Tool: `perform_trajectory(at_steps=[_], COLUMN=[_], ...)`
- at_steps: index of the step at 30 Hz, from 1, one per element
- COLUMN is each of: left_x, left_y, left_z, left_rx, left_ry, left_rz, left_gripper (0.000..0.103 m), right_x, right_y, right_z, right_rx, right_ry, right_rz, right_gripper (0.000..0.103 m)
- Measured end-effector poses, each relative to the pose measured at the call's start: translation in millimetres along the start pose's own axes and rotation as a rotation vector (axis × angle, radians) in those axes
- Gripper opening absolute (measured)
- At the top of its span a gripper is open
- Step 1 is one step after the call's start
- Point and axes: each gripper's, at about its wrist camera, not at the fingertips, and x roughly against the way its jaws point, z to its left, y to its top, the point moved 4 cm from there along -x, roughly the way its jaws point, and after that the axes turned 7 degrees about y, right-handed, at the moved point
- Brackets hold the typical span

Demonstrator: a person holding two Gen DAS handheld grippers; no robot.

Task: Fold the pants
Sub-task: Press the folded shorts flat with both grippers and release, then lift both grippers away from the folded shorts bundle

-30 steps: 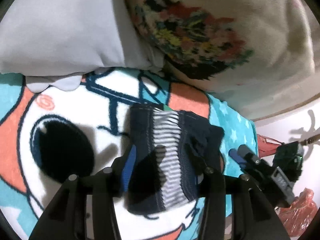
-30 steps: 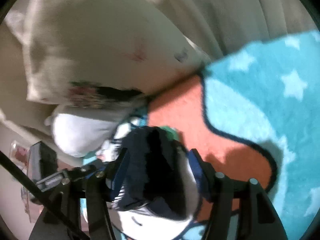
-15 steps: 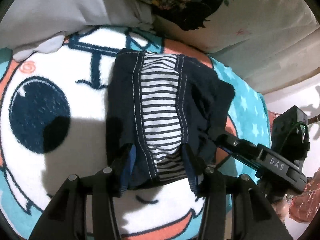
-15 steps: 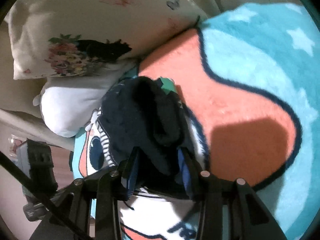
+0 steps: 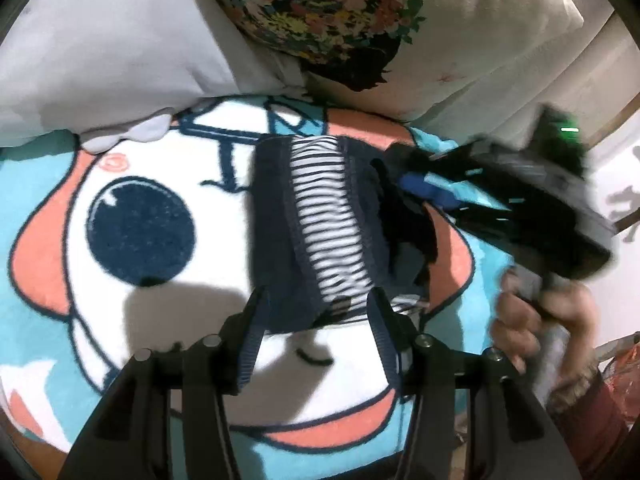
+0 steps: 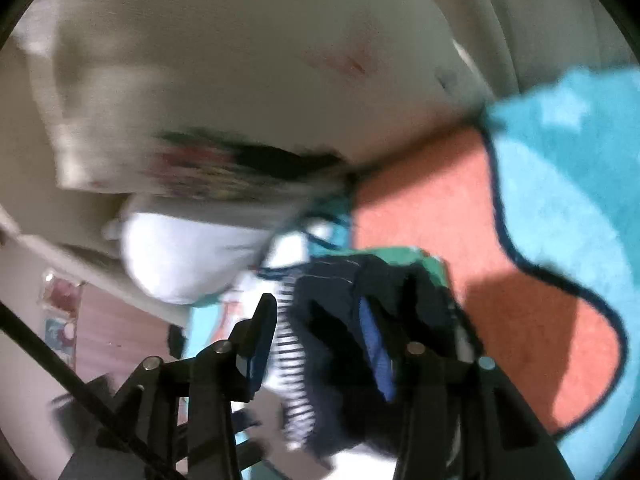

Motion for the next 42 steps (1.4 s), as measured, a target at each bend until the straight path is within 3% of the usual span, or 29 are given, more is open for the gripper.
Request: perform_trajectory(at_steps=[4, 6, 9, 18, 23, 26, 31, 33, 36, 39, 40, 42], left_x=[7.4, 10.7, 9.5, 13.3, 38.5, 65.1, 129.6, 155.8, 185.1, 195.5, 192.8, 176.5], left_y=[-4.8, -6.9, -7.3, -13.5, -15.6, -14.1, -14.8, -18.3, -23.4, -23.0, -19.1, -9.2], left_z=[8.7, 11.8, 13.1, -0.8, -7.0, 0.4, 23.3, 30.3, 35.4, 37.4, 39.0, 39.5], left_rx=[0.01, 0.016, 0.021, -0.057, -0.129, -0.124, -0.072, -0.053, -0.048, -0.062, -0.075, -0.118], left_ry=[0.029, 0.032, 0.041, 0.067, 0.14, 0.199, 0.348, 0.389, 0.424, 0.452, 0.46, 0.406], left_rz=[-0.012, -0.017, -0.017, -0.048, -0.179, -0.299, -0.581, -0.694, -0.808, -0.837, -0.808, -0.703], left_gripper=[0.052, 0.053, 0.054, 0.055, 0.055, 0.07, 0.095, 0.102, 0.103, 0.103, 0.103, 0.103], right_x=[-0.4, 9.6, 29.3, 78.5, 96.0, 102.8, 107.5, 105.4, 100.7, 95.4, 93.8, 90.7], right_y=[2.7, 2.8, -3.4, -61.9, -97.6, -113.1, -130.7, -136.0, -142.6, -148.0, -150.2, -154.4], right_z=[-16.5, -9.4, 0.4, -2.8, -0.7, 4.9, 16.2, 22.7, 34.1, 46.5, 50.9, 58.2], right_rx=[-0.059, -0.045, -0.001, 0.03, 0.058, 0.058, 0.061, 0.072, 0.087, 0.11, 0.121, 0.141], right_ry=[0.009, -0.001, -0.051, -0.227, -0.344, -0.382, -0.411, -0.42, -0.423, -0.436, -0.443, -0.464], right_rz=[0.002, -0.014, -0.051, -0.138, -0.183, -0.21, -0.24, -0.243, -0.247, -0.246, -0.246, -0.247], right_gripper=[0.045, 0.049, 0.056, 0.057, 0.058, 0.059, 0.061, 0.061, 0.063, 0.063, 0.063, 0.065])
